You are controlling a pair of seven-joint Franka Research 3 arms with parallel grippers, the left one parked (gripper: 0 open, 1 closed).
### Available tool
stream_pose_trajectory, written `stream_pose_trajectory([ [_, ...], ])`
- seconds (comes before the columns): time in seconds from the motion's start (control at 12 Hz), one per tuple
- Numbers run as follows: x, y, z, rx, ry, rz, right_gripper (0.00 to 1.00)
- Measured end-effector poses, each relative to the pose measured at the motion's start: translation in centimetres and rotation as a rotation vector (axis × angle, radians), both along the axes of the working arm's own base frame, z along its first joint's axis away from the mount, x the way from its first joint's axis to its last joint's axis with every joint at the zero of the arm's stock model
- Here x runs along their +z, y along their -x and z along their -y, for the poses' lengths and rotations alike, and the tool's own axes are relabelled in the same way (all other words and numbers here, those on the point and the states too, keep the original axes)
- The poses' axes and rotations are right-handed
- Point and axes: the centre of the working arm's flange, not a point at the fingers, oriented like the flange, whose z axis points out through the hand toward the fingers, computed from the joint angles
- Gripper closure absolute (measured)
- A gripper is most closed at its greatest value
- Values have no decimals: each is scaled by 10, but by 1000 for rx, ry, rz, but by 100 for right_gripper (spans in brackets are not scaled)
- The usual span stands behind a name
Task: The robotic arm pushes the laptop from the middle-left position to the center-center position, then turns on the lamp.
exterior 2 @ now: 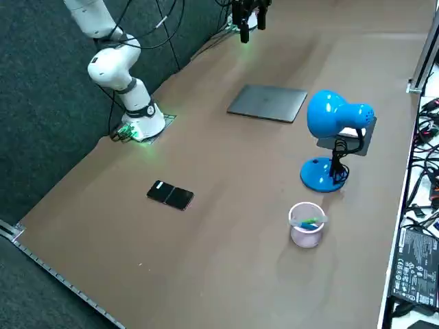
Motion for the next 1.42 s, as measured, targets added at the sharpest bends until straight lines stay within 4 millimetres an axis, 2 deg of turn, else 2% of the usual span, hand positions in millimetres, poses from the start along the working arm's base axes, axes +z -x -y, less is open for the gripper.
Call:
stream_pose_trajectory([
  [0.42,-26,-4,-56,-160,-21,-17,0],
  [0.67,-52,2,-117,-299,-7,-23,0],
  [0.92,-88,15,-188,-449,11,-17,0],
  [1.08,-114,22,-225,-567,17,-9,0],
  [1.42,-169,28,-273,-849,29,2,1],
])
